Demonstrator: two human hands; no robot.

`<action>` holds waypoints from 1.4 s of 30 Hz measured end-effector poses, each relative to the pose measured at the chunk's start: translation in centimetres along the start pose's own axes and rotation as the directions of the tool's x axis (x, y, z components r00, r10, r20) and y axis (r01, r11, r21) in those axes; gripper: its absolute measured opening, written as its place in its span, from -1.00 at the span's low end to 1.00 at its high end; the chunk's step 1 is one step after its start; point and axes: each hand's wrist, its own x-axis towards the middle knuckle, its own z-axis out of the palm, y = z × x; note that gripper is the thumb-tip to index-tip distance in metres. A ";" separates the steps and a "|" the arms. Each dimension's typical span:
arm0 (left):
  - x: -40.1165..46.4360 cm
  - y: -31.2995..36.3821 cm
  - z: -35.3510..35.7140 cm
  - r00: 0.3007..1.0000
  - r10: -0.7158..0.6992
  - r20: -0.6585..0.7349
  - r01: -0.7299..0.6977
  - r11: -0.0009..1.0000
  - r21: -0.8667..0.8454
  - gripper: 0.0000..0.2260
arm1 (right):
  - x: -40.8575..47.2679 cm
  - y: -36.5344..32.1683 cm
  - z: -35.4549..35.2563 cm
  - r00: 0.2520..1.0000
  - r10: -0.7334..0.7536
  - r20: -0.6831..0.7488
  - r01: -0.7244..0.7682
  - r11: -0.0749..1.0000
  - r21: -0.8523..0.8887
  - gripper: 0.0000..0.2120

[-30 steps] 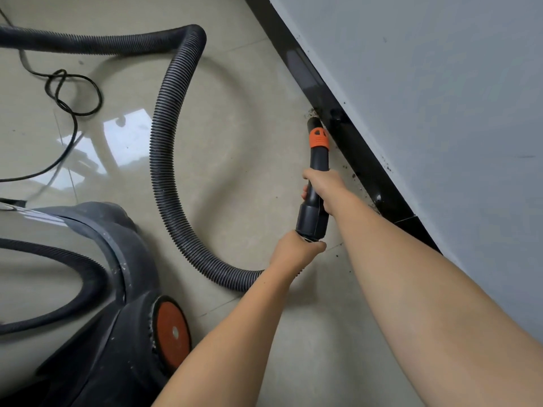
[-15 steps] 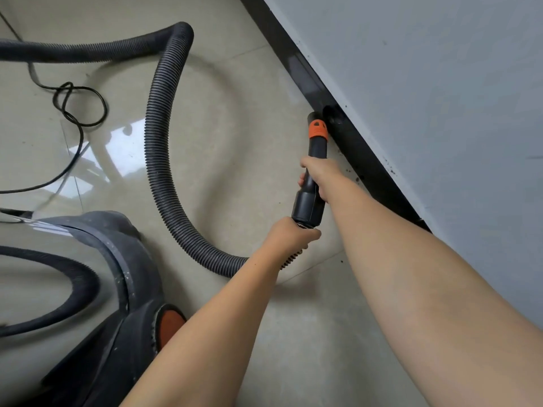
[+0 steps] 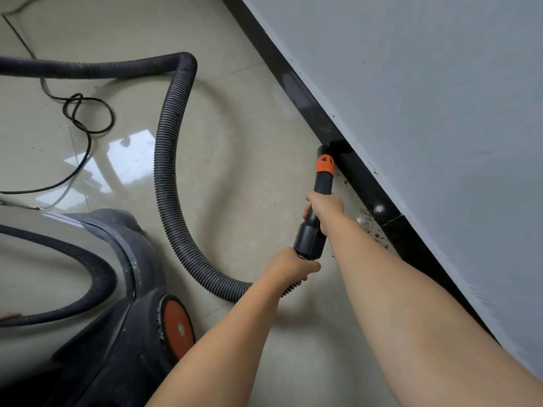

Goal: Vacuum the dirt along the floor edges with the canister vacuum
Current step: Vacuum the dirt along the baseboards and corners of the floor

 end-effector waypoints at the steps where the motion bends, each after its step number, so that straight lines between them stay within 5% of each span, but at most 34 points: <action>1: -0.4 -0.2 0.3 1.000 -0.004 0.004 0.004 1.000 0.007 -0.81 | -0.4 0.4 -0.3 1.000 0.005 -0.007 -0.005 1.000 0.008 -0.84; 26: -8.3 -4.0 7.9 0.986 -0.064 0.153 0.057 0.997 0.044 -0.76 | -6.6 8.5 -7.3 0.986 0.056 -0.156 -0.059 0.998 -0.018 -0.83; 38: -7.4 -1.1 6.5 0.994 0.110 0.006 -0.110 0.993 0.032 -0.79 | -4.8 3.1 -6.8 0.994 0.085 0.064 -0.083 0.996 -0.027 -0.89; 42: -7.7 -1.7 8.1 0.996 0.071 -0.056 -0.072 0.997 -0.018 -0.85 | -5.6 3.3 -6.0 0.983 0.107 0.150 -0.087 0.987 -0.137 -0.90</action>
